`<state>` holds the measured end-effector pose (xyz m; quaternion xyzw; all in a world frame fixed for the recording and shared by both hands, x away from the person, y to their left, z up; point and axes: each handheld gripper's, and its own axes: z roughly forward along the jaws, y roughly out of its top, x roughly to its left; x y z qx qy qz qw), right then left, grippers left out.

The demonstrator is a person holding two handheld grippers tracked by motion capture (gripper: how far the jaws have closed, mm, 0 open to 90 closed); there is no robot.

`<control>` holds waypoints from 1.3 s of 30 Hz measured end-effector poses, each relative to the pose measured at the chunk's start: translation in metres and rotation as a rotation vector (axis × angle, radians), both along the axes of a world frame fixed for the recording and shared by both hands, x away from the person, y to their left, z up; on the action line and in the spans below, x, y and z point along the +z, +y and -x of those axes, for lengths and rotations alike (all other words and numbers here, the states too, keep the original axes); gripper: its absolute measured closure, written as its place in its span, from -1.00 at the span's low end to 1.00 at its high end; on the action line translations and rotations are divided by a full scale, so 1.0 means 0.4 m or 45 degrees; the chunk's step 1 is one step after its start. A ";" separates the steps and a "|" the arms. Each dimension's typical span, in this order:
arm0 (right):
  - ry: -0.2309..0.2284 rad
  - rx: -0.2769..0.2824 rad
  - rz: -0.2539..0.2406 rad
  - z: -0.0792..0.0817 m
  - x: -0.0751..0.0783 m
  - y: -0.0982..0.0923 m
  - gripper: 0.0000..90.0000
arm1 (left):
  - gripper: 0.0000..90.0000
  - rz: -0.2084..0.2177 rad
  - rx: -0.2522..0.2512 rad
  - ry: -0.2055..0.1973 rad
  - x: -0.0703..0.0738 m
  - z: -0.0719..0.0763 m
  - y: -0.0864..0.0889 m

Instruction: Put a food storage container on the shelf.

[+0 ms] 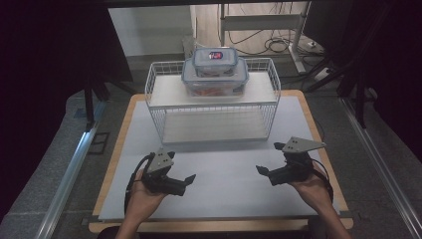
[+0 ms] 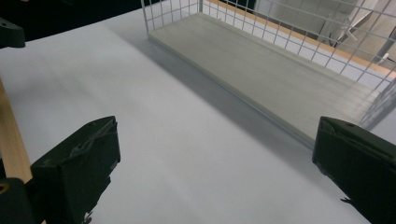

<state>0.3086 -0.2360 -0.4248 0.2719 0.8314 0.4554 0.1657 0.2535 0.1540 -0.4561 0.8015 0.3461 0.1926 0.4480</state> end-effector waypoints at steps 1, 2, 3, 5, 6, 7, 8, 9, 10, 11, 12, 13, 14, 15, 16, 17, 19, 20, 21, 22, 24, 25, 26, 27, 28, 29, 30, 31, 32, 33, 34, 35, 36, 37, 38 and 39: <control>-0.001 -0.005 0.003 0.003 -0.006 -0.005 -0.99 | -0.95 0.009 0.004 0.001 -0.007 0.005 0.004; -0.001 -0.007 0.005 0.005 -0.011 -0.009 -0.99 | -0.95 0.014 0.007 0.004 -0.015 0.009 0.009; 0.003 -0.012 0.003 0.008 -0.017 -0.013 -0.99 | -0.95 0.013 0.016 0.007 -0.023 0.013 0.012; 0.009 -0.024 -0.001 0.011 -0.028 -0.020 -0.99 | -0.95 -0.008 0.034 0.009 -0.038 0.019 0.021; 0.018 -0.030 -0.003 0.013 -0.036 -0.024 -0.99 | -0.95 -0.012 0.039 0.009 -0.044 0.022 0.024; 0.020 -0.034 -0.003 0.014 -0.041 -0.027 -0.99 | -0.95 -0.017 0.048 0.009 -0.050 0.025 0.028; 0.023 -0.043 0.000 0.016 -0.048 -0.030 -0.99 | -0.95 -0.018 0.056 0.013 -0.056 0.028 0.033; 0.025 -0.051 0.003 0.018 -0.055 -0.034 -0.99 | -0.95 -0.017 0.067 0.012 -0.063 0.032 0.039; 0.027 -0.058 0.007 0.019 -0.064 -0.038 -0.99 | -0.95 -0.012 0.074 0.012 -0.069 0.036 0.043; 0.027 -0.065 0.011 0.020 -0.072 -0.041 -0.99 | -0.95 -0.005 0.082 0.012 -0.073 0.039 0.047; 0.030 -0.067 0.013 0.020 -0.078 -0.043 -0.99 | -0.95 0.002 0.093 0.012 -0.080 0.043 0.052; 0.037 -0.069 0.013 0.019 -0.089 -0.046 -0.99 | -0.95 0.005 0.101 0.013 -0.084 0.045 0.054; 0.041 -0.074 0.016 0.019 -0.095 -0.048 -0.99 | -0.95 0.010 0.109 0.013 -0.090 0.049 0.058; 0.042 -0.082 0.026 0.018 -0.105 -0.050 -0.99 | -0.95 0.011 0.114 0.015 -0.094 0.052 0.060; 0.042 -0.088 0.038 0.017 -0.112 -0.051 -0.99 | -0.95 0.008 0.119 0.017 -0.099 0.054 0.062; 0.047 -0.093 0.044 0.017 -0.118 -0.053 -0.99 | -0.95 0.003 0.121 0.018 -0.102 0.056 0.063; 0.061 -0.103 0.036 0.017 -0.130 -0.059 -0.99 | -0.95 -0.003 0.126 0.021 -0.113 0.060 0.065; 0.065 -0.105 0.031 0.017 -0.134 -0.060 -0.99 | -0.95 -0.008 0.127 0.025 -0.118 0.060 0.066; 0.071 -0.110 0.023 0.017 -0.140 -0.062 -0.99 | -0.95 -0.008 0.127 0.028 -0.124 0.060 0.066; 0.074 -0.113 0.018 0.017 -0.146 -0.064 -0.99 | -0.95 -0.013 0.125 0.031 -0.129 0.059 0.067; 0.096 -0.115 0.011 0.016 -0.159 -0.065 -0.99 | -0.95 -0.020 0.121 0.034 -0.141 0.057 0.064; 0.103 -0.110 0.017 0.016 -0.168 -0.063 -0.99 | -0.95 -0.028 0.118 0.036 -0.146 0.056 0.062; 0.107 -0.109 0.029 0.016 -0.175 -0.061 -0.98 | -0.95 -0.038 0.115 0.037 -0.151 0.055 0.060; 0.110 -0.106 0.047 0.015 -0.182 -0.057 -0.99 | -0.95 -0.054 0.115 0.038 -0.154 0.054 0.058; 0.116 -0.098 0.065 0.015 -0.187 -0.053 -0.98 | -0.95 -0.071 0.115 0.037 -0.158 0.053 0.056; 0.111 -0.090 0.081 0.015 -0.190 -0.050 -0.98 | -0.95 -0.084 0.117 0.035 -0.160 0.052 0.054; 0.109 -0.087 0.088 0.016 -0.192 -0.046 -0.98 | -0.95 -0.090 0.119 0.036 -0.163 0.051 0.054; 0.106 -0.082 0.095 0.016 -0.193 -0.044 -0.99 | -0.95 -0.090 0.121 0.040 -0.166 0.050 0.054; 0.104 -0.075 0.101 0.016 -0.194 -0.043 -0.98 | -0.95 -0.088 0.122 0.051 -0.169 0.048 0.056; 0.108 -0.073 0.103 0.016 -0.197 -0.042 -0.98 | -0.95 -0.085 0.124 0.059 -0.171 0.046 0.057; 0.113 -0.072 0.104 0.015 -0.198 -0.042 -0.99 | -0.95 -0.083 0.130 0.066 -0.173 0.044 0.058; 0.119 -0.066 0.104 0.013 -0.201 -0.042 -0.98 | -0.95 -0.079 0.133 0.071 -0.174 0.043 0.059; 0.129 -0.061 0.103 0.011 -0.204 -0.042 -0.98 | -0.95 -0.074 0.134 0.077 -0.175 0.042 0.061; 0.139 -0.058 0.103 0.010 -0.207 -0.042 -0.98 | -0.95 -0.070 0.135 0.083 -0.176 0.041 0.062; 0.149 -0.052 0.106 0.008 -0.209 -0.042 -0.98 | -0.95 -0.072 0.135 0.087 -0.177 0.041 0.063; 0.152 -0.050 0.109 0.008 -0.211 -0.041 -0.98 | -0.95 -0.074 0.136 0.089 -0.178 0.040 0.063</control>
